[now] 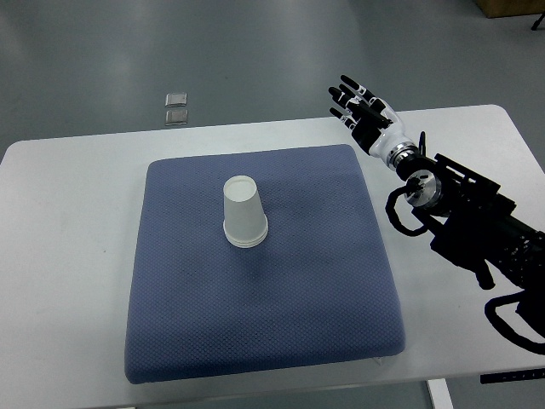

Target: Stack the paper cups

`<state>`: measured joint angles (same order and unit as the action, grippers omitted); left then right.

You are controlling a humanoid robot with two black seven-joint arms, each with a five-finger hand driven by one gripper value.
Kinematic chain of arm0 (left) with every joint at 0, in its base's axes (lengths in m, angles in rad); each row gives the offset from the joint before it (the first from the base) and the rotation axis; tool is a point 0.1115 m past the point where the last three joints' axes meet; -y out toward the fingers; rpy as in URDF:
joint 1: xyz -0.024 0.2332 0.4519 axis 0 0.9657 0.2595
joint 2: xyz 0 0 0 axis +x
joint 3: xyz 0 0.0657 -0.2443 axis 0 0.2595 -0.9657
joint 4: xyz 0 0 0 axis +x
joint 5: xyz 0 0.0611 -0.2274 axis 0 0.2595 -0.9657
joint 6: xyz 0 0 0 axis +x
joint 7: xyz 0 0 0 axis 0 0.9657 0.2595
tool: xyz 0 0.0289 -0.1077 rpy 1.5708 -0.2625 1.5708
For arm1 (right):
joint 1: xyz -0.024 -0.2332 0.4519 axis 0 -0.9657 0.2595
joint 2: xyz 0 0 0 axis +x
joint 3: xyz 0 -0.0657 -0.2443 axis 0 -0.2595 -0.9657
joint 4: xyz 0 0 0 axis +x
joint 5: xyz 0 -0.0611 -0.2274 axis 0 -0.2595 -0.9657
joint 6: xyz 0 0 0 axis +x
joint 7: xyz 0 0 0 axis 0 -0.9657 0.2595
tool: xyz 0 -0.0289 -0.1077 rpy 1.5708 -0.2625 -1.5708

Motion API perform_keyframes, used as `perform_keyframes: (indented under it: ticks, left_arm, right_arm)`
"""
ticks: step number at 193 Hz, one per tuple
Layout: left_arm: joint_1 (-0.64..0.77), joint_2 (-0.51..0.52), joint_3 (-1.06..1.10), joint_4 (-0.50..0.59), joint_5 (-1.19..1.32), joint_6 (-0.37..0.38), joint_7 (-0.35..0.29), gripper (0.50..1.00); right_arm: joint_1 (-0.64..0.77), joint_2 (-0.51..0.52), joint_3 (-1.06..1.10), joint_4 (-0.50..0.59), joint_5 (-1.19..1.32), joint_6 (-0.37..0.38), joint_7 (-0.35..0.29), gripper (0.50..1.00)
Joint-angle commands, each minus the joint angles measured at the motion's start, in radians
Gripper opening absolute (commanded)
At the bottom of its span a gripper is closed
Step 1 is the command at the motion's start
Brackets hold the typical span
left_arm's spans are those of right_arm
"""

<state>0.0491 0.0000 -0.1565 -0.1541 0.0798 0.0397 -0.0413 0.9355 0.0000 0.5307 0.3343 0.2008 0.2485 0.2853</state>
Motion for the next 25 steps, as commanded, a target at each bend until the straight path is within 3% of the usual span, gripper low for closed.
perform_keyframes:
  ticks: [1, 25]
  left_arm:
    - [0.0, 0.0, 0.002, -0.001, 0.0, 0.0, 0.0, 1.0]
    - [0.0, 0.0, 0.0, -0.001, 0.0, 0.0, 0.0, 1.0]
  right_arm:
    - [0.0, 0.0, 0.0, 0.0, -0.001, -0.001, 0.0, 0.924]
    - [0.0, 0.0, -0.001, 0.0, -0.001, 0.0, 0.0, 0.924]
